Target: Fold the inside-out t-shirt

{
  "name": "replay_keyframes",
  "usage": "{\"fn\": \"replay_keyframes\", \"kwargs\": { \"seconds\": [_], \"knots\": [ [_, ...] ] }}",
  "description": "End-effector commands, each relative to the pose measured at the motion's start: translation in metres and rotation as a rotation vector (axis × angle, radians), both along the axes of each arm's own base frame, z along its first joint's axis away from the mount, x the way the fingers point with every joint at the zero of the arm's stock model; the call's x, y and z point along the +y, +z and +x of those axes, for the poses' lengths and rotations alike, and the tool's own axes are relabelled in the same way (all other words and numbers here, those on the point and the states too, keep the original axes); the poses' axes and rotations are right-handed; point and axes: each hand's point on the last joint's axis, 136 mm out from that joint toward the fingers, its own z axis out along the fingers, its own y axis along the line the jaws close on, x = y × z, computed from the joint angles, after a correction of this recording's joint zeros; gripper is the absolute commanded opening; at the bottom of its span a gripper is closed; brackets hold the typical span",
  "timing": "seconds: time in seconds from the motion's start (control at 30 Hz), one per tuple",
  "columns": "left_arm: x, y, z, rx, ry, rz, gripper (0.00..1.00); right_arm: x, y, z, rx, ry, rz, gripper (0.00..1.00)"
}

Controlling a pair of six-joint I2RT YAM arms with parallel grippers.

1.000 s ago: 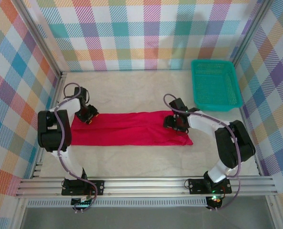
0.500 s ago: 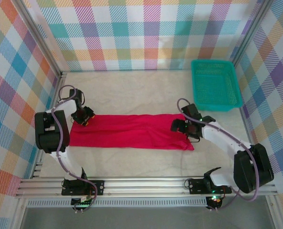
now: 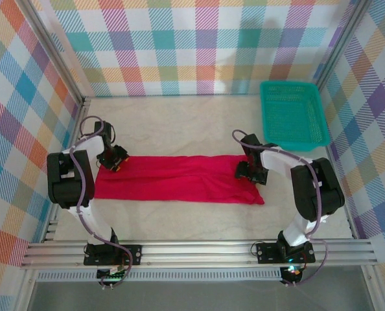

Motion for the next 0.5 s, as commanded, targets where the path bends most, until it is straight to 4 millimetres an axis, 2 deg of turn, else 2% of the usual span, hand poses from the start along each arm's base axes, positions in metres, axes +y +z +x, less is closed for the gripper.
{"fn": "replay_keyframes", "kwargs": {
  "seconds": [0.0,0.13,0.23,0.3,0.47],
  "knots": [
    [0.003,0.0,-0.012,0.017,-0.006,0.004,0.43,0.046,-0.029,-0.002,0.054,0.05,0.151,0.56],
    [0.001,-0.003,-0.016,0.017,-0.004,-0.008,0.43,0.055,-0.031,0.002,0.056,0.062,0.14,0.41],
    [-0.004,-0.005,-0.019,0.012,0.004,-0.028,0.42,0.056,-0.031,0.003,0.058,0.056,0.131,0.19],
    [-0.01,-0.005,-0.022,0.004,0.006,-0.05,0.42,0.049,-0.024,0.006,0.036,0.052,0.101,0.02],
    [-0.026,0.009,-0.024,-0.038,-0.015,-0.059,0.43,0.008,0.018,0.015,-0.041,0.02,0.051,0.0]
  ]
}}
